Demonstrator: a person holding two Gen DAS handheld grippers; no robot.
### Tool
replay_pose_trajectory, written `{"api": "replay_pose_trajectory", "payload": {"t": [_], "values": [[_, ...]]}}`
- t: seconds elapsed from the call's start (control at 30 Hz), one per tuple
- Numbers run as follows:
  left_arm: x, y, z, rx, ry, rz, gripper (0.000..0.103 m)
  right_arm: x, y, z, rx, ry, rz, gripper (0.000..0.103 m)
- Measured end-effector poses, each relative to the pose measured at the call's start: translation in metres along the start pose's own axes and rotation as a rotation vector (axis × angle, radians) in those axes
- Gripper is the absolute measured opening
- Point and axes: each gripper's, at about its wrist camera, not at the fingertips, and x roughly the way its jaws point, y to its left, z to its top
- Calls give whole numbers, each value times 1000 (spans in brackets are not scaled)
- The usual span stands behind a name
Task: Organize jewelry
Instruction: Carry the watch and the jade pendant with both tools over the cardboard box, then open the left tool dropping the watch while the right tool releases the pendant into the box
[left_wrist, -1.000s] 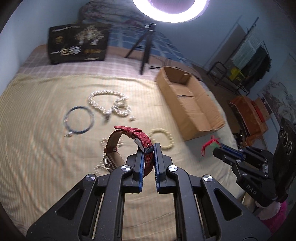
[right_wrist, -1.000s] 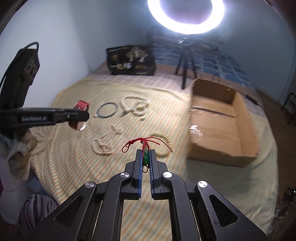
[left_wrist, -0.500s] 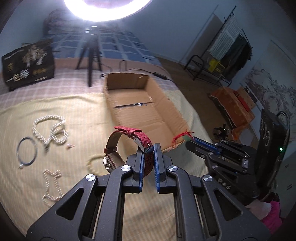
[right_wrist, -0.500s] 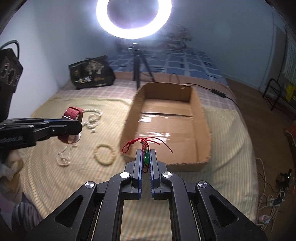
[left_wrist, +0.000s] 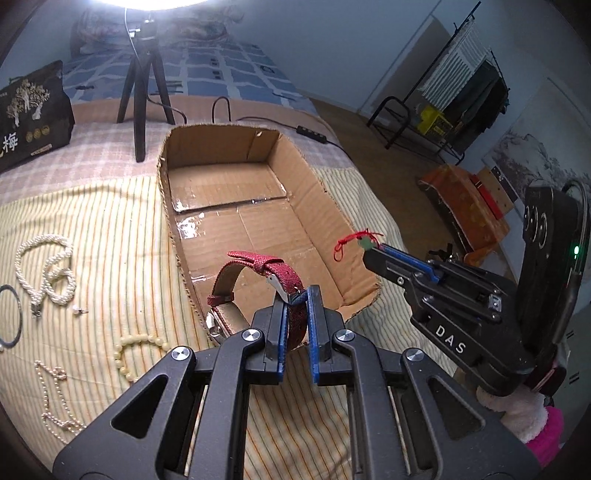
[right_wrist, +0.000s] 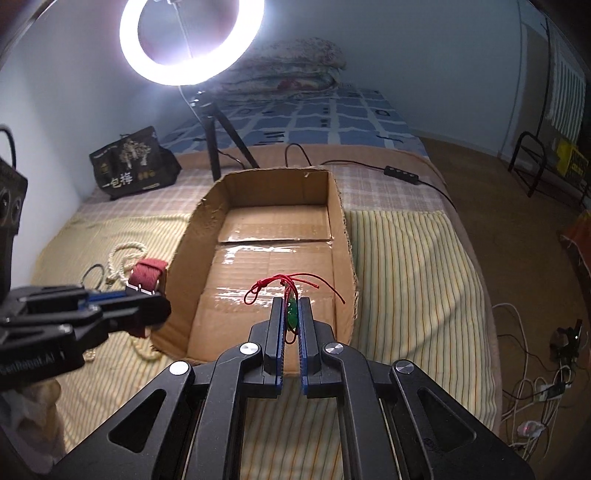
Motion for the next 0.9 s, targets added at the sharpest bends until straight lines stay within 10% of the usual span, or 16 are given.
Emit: {"api": "replay_pose_trajectory", "payload": {"t": [0.7, 0.83, 0.9], "values": [[21, 7, -5, 5, 55, 51, 14, 27, -4, -1, 16, 49, 2, 7], [18, 8, -4, 4, 47, 52, 43, 22, -5, 0, 24, 29, -12, 46], [16, 8, -4, 8, 35, 59, 44, 20, -7, 1, 33, 24, -16, 47]]}}
